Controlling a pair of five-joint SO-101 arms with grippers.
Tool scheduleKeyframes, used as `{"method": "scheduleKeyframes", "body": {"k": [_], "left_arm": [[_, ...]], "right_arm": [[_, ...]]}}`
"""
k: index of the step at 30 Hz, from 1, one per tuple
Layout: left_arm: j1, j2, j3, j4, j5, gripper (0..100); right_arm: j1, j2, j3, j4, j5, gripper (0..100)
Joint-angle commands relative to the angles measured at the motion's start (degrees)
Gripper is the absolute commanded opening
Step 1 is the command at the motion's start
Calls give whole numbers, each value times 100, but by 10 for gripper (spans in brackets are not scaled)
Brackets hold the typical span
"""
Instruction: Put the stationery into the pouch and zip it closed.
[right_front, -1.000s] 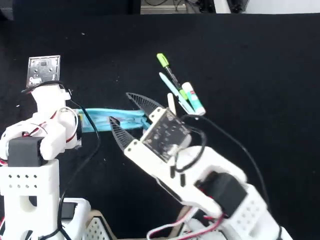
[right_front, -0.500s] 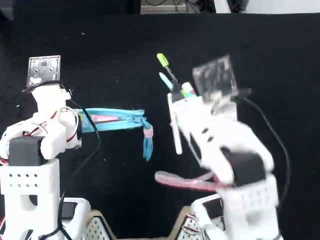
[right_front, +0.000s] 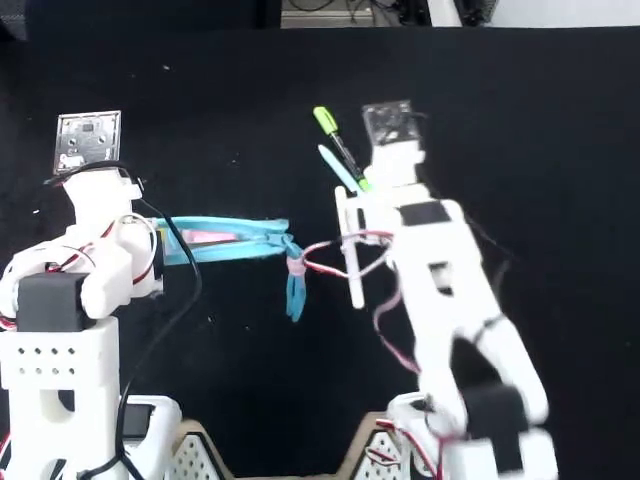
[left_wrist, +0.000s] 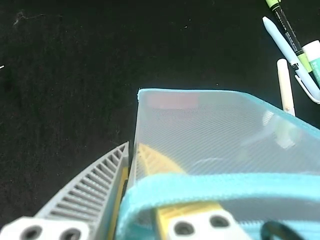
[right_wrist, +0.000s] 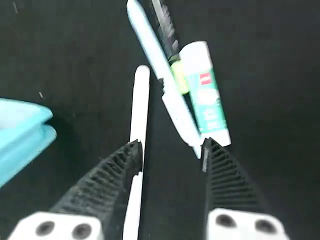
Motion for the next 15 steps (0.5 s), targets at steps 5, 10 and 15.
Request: {"method": "scheduleKeyframes", "body": {"k": [5, 10, 15], "left_arm": [[-57, 44, 154, -18, 44, 30], [-57, 44, 154, -18, 44, 30], [-66, 44, 154, -18, 44, 30]], "right_arm": [[-220, 1666, -1059, -123, -35, 191], [-237, 1824, -1244, -149, 0, 191], [-554, 1877, -1226, -158, 9, 191]]}}
